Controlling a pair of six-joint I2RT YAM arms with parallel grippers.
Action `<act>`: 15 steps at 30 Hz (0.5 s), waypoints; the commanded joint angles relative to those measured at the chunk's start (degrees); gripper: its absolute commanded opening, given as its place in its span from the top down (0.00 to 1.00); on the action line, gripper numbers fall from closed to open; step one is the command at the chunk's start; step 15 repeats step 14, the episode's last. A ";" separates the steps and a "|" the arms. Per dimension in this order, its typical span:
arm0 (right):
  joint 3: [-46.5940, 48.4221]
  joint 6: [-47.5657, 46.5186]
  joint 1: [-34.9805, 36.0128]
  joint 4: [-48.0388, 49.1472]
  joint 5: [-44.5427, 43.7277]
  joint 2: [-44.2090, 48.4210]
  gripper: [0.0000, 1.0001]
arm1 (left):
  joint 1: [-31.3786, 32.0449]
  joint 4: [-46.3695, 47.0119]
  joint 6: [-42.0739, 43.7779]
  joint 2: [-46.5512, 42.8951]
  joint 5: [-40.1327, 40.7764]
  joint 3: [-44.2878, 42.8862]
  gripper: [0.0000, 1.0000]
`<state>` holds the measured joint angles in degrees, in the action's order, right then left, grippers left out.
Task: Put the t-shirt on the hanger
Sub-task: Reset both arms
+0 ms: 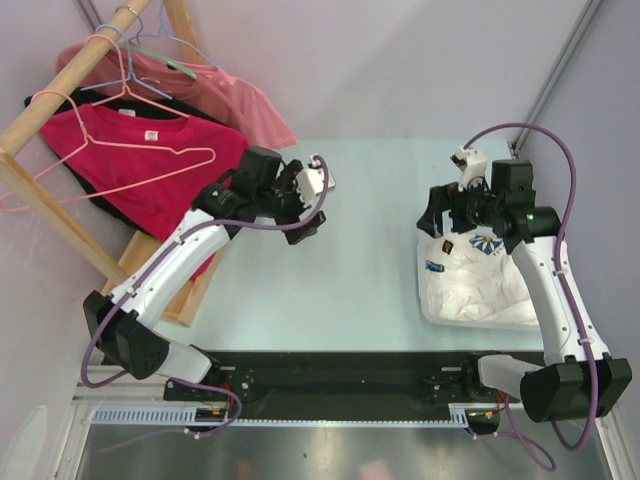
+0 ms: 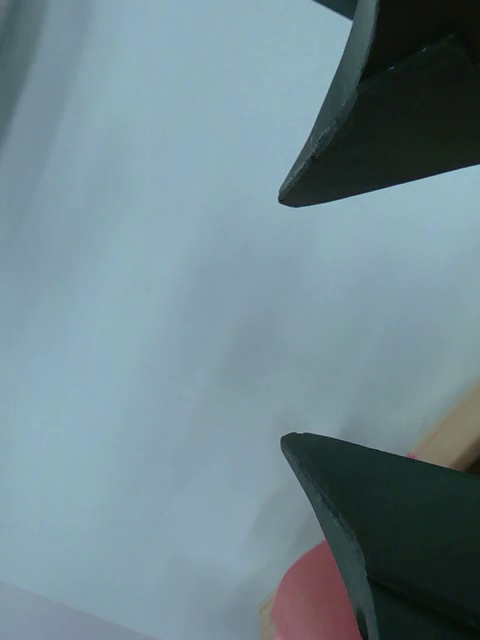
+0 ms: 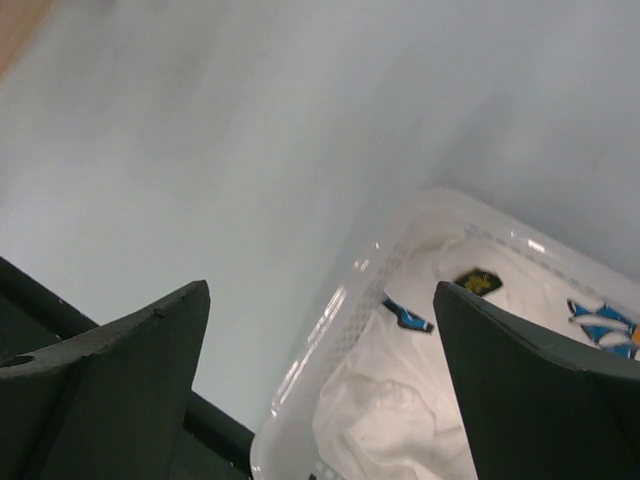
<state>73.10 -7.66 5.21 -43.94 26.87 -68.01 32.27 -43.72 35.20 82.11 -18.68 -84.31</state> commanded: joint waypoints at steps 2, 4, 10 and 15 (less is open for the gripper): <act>-6.73 -3.59 -2.57 -2.11 -1.83 4.98 0.00 | -0.19 8.12 -20.87 -3.44 0.47 6.34 0.00; -9.01 -4.64 -4.06 -2.46 -1.39 6.39 0.00 | -0.28 8.22 -22.71 -4.76 1.53 10.20 0.00; -10.79 -7.28 -6.25 -5.27 -0.24 11.31 0.00 | -1.94 10.85 -24.74 -11.25 2.77 20.13 0.00; -11.05 -7.46 -6.97 -5.27 -0.24 12.37 0.00 | -6.59 11.46 -26.23 -15.38 -0.74 21.99 0.00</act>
